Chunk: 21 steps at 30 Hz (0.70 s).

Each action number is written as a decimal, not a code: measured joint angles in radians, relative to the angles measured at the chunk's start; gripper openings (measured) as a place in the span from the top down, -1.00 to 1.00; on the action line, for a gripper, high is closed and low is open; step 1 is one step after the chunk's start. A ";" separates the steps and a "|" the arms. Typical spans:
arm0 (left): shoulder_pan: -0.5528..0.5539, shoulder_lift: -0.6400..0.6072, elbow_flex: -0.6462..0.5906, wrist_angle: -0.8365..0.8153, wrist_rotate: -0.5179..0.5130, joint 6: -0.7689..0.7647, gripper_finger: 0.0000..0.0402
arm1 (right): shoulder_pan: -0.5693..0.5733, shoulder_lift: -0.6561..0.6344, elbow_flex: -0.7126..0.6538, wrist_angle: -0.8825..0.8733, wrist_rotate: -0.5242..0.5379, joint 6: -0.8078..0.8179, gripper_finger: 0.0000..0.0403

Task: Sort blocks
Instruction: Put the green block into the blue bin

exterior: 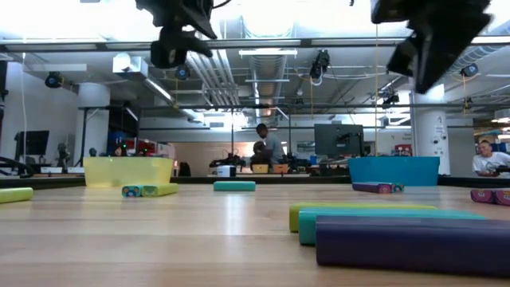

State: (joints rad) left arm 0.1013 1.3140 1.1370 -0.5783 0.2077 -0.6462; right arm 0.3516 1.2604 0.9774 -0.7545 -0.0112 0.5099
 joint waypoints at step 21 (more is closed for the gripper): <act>-0.123 0.000 -0.001 -0.148 -0.065 0.115 0.51 | 0.199 0.443 0.248 0.124 0.026 0.229 0.86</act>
State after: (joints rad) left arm -0.0219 1.3139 1.1363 -0.7268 0.1429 -0.5317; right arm 0.5510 1.7034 1.2256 -0.6307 0.0152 0.7388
